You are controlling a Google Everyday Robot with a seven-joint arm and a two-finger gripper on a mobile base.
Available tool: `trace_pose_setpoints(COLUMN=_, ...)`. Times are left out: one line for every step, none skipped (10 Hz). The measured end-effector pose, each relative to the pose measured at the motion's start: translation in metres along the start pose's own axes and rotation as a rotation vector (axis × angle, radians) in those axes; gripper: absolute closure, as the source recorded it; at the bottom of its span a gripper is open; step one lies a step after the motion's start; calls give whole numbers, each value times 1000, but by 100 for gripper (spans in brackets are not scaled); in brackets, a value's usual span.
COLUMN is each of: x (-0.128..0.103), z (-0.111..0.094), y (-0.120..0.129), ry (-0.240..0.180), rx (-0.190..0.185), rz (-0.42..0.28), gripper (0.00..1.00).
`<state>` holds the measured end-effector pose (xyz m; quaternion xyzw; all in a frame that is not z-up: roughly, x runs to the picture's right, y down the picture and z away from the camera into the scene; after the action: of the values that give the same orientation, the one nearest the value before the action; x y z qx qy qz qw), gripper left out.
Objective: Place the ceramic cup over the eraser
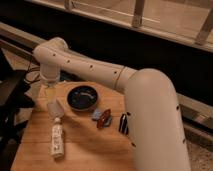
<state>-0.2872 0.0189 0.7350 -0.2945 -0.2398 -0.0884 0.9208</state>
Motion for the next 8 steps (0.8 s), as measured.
trace_pose_setpoints(x=4, z=12, y=2, ry=-18, rx=-9, rz=13, gripper=20)
trace_pose_setpoints(x=11, z=23, y=3, ry=-37, rx=-16, rz=35, gripper=20)
trace_pose_setpoints(x=14, z=34, y=3, ry=-62, rx=-21, rz=53, gripper=20)
trace_pose_setpoints(x=14, z=41, y=1, ry=-84, rx=-24, rz=69, gripper=20)
trace_pose_setpoints(x=16, z=46, y=-2, ry=-104, rx=-24, rz=84, gripper=20)
trace_pose_setpoints(x=17, z=49, y=-5, ry=-118, rx=-24, rz=96, gripper=20)
trace_pose_setpoints(x=15, z=56, y=-10, ry=-134, rx=-26, rz=102, gripper=20)
trace_pose_setpoints(x=13, z=64, y=-14, ry=-143, rx=-32, rz=107, gripper=20)
